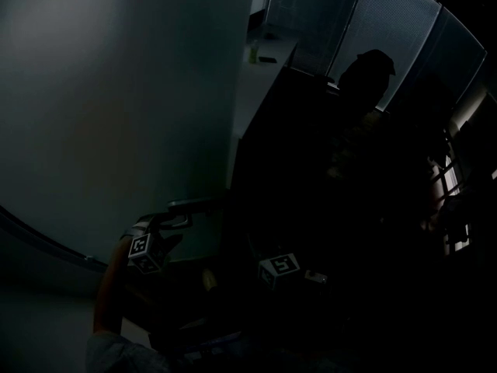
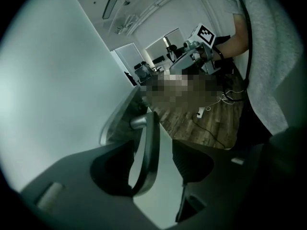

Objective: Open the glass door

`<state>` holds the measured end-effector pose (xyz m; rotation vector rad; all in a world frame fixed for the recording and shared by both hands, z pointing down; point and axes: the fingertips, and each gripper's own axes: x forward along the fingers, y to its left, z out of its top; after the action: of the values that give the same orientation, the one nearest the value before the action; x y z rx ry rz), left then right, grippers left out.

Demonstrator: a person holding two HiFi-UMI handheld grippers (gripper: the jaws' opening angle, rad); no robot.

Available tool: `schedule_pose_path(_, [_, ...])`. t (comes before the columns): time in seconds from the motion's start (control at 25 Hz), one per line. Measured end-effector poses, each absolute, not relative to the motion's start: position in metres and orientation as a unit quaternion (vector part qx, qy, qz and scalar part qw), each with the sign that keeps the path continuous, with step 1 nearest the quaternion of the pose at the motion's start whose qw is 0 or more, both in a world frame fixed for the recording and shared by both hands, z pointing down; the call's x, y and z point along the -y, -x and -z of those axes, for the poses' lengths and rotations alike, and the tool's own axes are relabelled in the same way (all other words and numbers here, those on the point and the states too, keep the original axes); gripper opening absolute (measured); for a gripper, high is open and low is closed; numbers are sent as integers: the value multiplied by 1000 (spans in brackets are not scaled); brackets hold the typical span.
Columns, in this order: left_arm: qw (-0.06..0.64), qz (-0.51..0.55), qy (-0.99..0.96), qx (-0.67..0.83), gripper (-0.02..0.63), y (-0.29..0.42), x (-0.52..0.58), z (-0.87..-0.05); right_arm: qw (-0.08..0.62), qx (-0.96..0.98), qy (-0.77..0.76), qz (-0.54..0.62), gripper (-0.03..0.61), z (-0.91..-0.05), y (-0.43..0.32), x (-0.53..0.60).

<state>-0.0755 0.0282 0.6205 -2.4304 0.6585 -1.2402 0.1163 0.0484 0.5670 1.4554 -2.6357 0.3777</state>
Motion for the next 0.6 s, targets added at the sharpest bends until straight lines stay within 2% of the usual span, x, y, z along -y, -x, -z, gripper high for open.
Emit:
schedule_pose_path(0.24, [158, 387, 863, -282, 253, 82, -31, -588, 52, 869, -477, -121, 2, -564, -115, -53])
schedule_pose_path(0.6, [144, 287, 882, -345, 186, 74, -44, -556, 45, 871, -476, -117, 2, -564, -113, -59])
